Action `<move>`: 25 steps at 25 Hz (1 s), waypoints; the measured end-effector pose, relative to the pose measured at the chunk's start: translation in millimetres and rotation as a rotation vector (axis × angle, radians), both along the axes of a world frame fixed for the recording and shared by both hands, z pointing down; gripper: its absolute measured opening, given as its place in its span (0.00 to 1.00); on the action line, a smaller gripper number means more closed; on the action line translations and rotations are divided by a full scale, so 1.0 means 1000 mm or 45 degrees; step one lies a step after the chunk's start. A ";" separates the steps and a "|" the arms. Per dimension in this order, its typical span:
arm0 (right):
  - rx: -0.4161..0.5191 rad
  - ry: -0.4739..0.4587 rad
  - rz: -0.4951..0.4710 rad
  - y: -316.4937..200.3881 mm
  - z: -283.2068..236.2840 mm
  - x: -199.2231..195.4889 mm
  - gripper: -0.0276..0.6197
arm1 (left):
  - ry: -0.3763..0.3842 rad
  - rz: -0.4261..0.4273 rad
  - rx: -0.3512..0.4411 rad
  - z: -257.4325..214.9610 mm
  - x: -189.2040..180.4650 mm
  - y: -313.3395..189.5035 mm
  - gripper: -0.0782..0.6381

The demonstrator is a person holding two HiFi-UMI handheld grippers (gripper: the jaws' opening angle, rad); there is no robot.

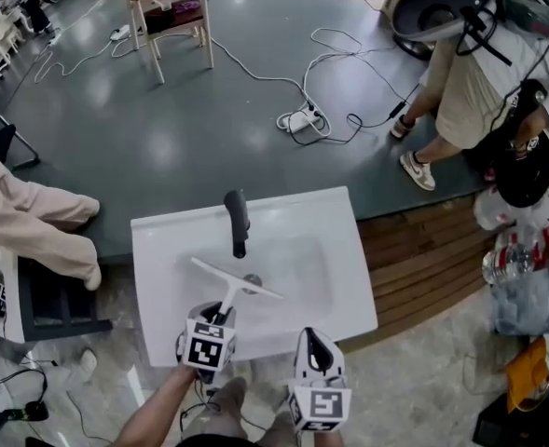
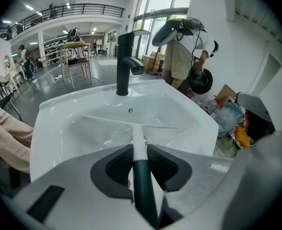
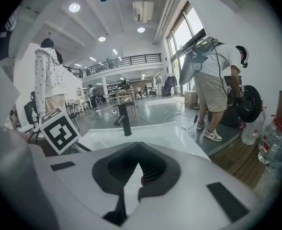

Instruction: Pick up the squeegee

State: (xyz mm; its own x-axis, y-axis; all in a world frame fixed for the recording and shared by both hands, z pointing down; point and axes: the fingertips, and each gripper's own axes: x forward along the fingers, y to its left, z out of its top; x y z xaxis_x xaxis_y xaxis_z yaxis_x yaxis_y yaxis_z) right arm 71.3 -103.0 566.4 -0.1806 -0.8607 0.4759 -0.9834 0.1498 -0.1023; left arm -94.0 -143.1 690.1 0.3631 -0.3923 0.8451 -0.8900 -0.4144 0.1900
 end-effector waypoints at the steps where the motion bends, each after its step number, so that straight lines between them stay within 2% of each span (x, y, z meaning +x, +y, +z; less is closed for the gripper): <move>1: 0.007 0.008 -0.004 -0.001 -0.005 0.000 0.04 | 0.004 -0.007 0.012 -0.004 -0.001 -0.001 0.24; 4: 0.008 0.039 -0.008 -0.002 -0.021 -0.001 0.04 | 0.018 -0.034 0.047 -0.018 -0.004 -0.001 0.24; 13: 0.110 0.033 -0.092 0.014 -0.048 -0.014 0.04 | 0.066 -0.139 0.187 -0.067 -0.022 0.011 0.24; 25: 0.190 0.039 -0.194 0.042 -0.083 -0.023 0.04 | 0.125 -0.262 0.397 -0.155 -0.041 0.047 0.24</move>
